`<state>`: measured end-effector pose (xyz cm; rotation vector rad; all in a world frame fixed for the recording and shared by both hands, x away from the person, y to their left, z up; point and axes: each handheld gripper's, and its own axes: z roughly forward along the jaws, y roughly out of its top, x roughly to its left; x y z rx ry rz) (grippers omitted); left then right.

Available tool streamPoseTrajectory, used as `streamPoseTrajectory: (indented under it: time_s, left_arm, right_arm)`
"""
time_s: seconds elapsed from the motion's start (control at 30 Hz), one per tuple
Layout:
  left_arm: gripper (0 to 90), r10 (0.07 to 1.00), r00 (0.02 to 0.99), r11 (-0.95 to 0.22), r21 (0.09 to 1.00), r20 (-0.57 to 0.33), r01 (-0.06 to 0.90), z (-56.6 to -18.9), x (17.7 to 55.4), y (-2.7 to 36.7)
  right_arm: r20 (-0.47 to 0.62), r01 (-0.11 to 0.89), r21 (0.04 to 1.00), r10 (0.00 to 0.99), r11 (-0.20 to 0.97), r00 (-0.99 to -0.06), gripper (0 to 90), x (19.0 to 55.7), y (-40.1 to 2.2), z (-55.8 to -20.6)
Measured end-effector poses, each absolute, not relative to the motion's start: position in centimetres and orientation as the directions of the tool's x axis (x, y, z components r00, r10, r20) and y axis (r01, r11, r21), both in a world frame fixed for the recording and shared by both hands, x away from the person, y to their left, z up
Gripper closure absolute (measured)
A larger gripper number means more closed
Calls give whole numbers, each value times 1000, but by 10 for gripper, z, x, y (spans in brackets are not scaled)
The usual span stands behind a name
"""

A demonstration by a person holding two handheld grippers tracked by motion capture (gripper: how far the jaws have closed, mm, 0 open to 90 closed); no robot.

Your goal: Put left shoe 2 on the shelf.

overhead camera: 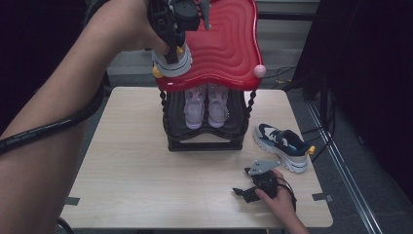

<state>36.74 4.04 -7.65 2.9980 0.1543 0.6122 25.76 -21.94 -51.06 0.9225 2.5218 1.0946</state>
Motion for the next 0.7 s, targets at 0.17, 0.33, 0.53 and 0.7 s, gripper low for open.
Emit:
streamPoseTrajectory:
  time_s: [0.17, 0.33, 0.53, 0.7]
  left_arm:
    - [740, 86, 911, -995, 82, 404, 58, -84, 376, 30]
    - [739, 57, 906, -997, 71, 419, 30, -92, 384, 19]
    - [734, 33, 909, -998, 62, 416, 7, -101, 392, 9]
    - [733, 19, 911, -998, 55, 412, -4, -105, 398, 5]
  right_arm:
    - [29, 455, 723, 636, 519, -771, 123, 257, -219, -511]
    - [30, 456, 723, 636, 519, -771, 123, 257, -219, -511]
    - [30, 456, 723, 636, 519, -771, 123, 257, -219, -511]
    - [30, 456, 723, 636, 519, -771, 123, 257, -219, -511]
